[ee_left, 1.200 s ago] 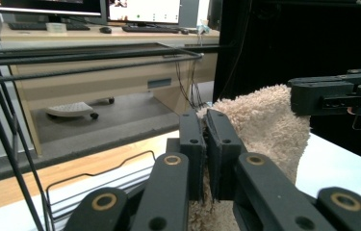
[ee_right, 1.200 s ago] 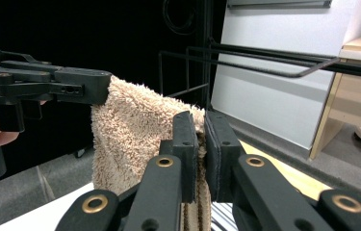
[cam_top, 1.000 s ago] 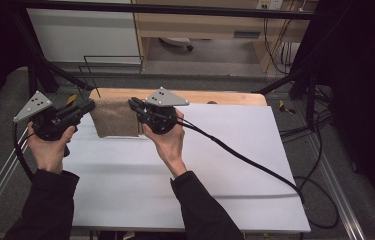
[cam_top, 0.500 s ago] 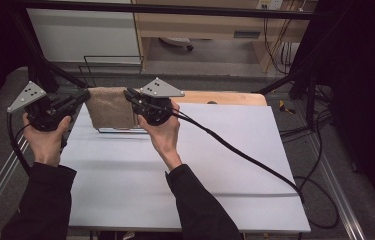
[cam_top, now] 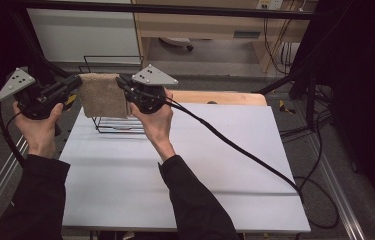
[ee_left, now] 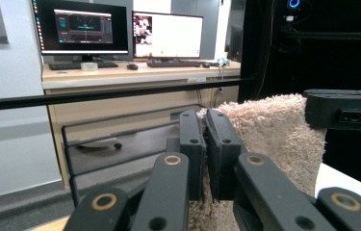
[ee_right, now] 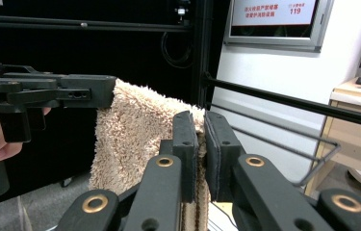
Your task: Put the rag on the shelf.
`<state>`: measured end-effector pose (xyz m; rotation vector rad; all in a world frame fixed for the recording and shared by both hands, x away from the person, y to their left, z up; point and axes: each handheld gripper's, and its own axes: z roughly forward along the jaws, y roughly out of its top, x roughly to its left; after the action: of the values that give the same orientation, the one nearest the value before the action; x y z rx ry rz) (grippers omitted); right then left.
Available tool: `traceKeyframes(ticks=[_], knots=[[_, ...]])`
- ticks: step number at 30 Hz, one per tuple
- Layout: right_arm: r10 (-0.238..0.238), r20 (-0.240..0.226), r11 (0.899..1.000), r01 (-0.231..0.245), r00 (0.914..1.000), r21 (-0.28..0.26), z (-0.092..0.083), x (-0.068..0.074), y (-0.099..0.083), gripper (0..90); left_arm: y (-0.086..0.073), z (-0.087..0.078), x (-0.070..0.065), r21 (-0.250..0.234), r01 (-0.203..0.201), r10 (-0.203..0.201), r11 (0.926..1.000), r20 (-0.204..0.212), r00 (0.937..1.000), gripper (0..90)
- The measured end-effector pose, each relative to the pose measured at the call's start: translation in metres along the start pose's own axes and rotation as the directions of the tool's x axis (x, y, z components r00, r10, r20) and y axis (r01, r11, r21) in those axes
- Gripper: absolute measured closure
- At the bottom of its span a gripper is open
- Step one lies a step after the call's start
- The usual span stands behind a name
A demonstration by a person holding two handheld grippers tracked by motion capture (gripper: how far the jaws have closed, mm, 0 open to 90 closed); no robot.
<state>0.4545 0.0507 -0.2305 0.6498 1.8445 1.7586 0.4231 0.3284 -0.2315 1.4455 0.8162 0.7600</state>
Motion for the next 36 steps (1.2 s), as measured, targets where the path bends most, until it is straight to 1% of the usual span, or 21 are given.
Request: traceKeyframes(ticks=[9,11,18,22,26,29,32,34,36], knots=[[-0.015,0.011,1.0,0.015,0.9998,-0.018,0.012,-0.002,0.016,84.2,0.013,0.003,0.009,-0.026,0.004,-0.004,0.9997,-0.01,0.9999,86.0],[-0.011,0.013,1.0,0.012,0.9999,-0.021,0.014,-0.003,0.018,84.3,0.016,0.004,0.011,-0.031,0.003,-0.003,0.9995,-0.012,0.9999,86.1],[-0.025,0.018,0.999,0.025,0.9995,-0.034,0.02,-0.006,0.029,84.2,0.024,0.009,0.017,-0.05,0.025,-0.026,0.9984,-0.009,0.9996,86.0],[-0.033,0.026,0.999,0.034,0.9991,-0.034,0.023,-0.008,0.035,84.3,0.029,0.013,0.02,-0.05,0.018,-0.019,0.9986,-0.016,0.9997,86.1],[-0.032,0.03,0.999,0.033,0.999,-0.034,0.027,-0.009,0.039,84.3,0.034,0.016,0.023,-0.057,0.021,-0.022,0.9982,-0.021,0.9995,86.1],[-0.04,0.038,0.999,0.041,0.9985,-0.034,0.032,-0.012,0.044,84.3,0.038,0.02,0.026,-0.058,0.021,-0.023,0.9981,-0.026,0.9994,86.0],[-0.042,0.038,0.998,0.043,0.9984,-0.038,0.034,-0.013,0.047,84.3,0.041,0.023,0.03,-0.068,0.028,-0.029,0.9973,-0.025,0.9993,86.0],[-0.035,0.037,0.998,0.036,0.9987,-0.045,0.036,-0.015,0.049,84.3,0.043,0.025,0.032,-0.071,0.031,-0.032,0.997,-0.017,0.9993,86.0],[-0.039,0.046,0.998,0.041,0.9982,-0.04,0.039,-0.018,0.052,84.3,0.047,0.028,0.033,-0.067,0.022,-0.024,0.9975,-0.025,0.9994,86.1]])
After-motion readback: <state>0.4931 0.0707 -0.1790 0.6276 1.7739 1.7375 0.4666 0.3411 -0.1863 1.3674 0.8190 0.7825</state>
